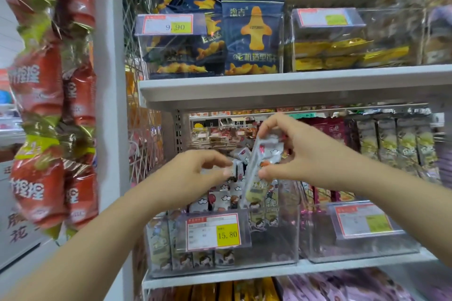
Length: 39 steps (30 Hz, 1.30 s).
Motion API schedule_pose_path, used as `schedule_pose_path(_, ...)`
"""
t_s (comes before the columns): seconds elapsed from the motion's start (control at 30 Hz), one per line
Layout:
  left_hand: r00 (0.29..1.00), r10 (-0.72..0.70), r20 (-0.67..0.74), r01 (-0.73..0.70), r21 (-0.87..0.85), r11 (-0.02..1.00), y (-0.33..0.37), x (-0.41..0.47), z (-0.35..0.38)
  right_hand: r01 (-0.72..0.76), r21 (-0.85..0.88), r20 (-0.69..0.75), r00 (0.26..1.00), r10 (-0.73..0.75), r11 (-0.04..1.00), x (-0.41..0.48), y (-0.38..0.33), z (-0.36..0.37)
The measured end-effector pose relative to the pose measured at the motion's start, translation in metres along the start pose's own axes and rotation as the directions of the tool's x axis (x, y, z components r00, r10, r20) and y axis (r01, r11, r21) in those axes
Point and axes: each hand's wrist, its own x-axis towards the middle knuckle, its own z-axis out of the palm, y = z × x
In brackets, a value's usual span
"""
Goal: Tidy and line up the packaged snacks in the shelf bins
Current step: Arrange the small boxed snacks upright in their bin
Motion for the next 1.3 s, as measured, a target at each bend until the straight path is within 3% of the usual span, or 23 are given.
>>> schedule_pose_path(0.1,0.990,-0.032,0.140,0.028,0.035,0.999,-0.006,-0.007,0.000,-0.039,-0.066,0.176,0.983,0.050,0.997,0.008,-0.001,0.014)
schedule_pose_path(0.2,0.987,-0.023,0.158,0.005,0.111,0.994,-0.015,-0.010,0.005,-0.140,-0.121,0.321,0.931,0.172,0.983,0.016,-0.003,0.024)
schedule_pose_path(0.33,0.990,-0.004,0.141,-0.015,0.137,0.990,-0.024,-0.011,0.010,-0.153,-0.152,0.519,0.828,0.211,0.976,0.020,-0.001,0.039)
schedule_pose_path(0.47,0.991,0.004,0.137,-0.017,0.088,0.996,-0.028,-0.013,0.014,-0.355,0.071,0.616,0.751,0.238,0.932,0.019,0.003,0.040)
schedule_pose_path(0.57,0.992,0.021,0.121,-0.027,0.052,0.998,-0.030,-0.014,0.017,-0.372,0.069,0.568,0.777,0.270,0.926,0.021,0.003,0.047)
schedule_pose_path(0.8,0.996,0.032,0.086,-0.037,0.057,0.998,-0.034,-0.016,0.019,-0.158,-0.201,0.481,0.844,0.238,0.967,0.030,0.002,0.050)
schedule_pose_path(0.9,0.997,0.035,0.063,-0.037,0.033,0.999,-0.032,-0.017,0.014,-0.176,-0.151,0.460,0.858,0.227,0.973,0.033,0.001,0.041)
schedule_pose_path(1.0,1.000,0.010,0.002,-0.010,0.011,1.000,-0.034,-0.017,0.009,-0.154,-0.059,0.307,0.937,0.165,0.986,0.039,0.007,0.041)
schedule_pose_path(1.13,0.995,-0.014,-0.097,0.017,0.034,0.999,-0.036,-0.012,0.005,-0.057,-0.165,0.110,0.991,0.075,0.985,0.053,0.014,0.055)
schedule_pose_path(1.3,0.983,-0.029,-0.183,0.044,0.076,0.996,-0.037,0.001,0.000,0.001,-0.269,0.146,0.988,0.040,0.963,0.069,0.014,0.069)
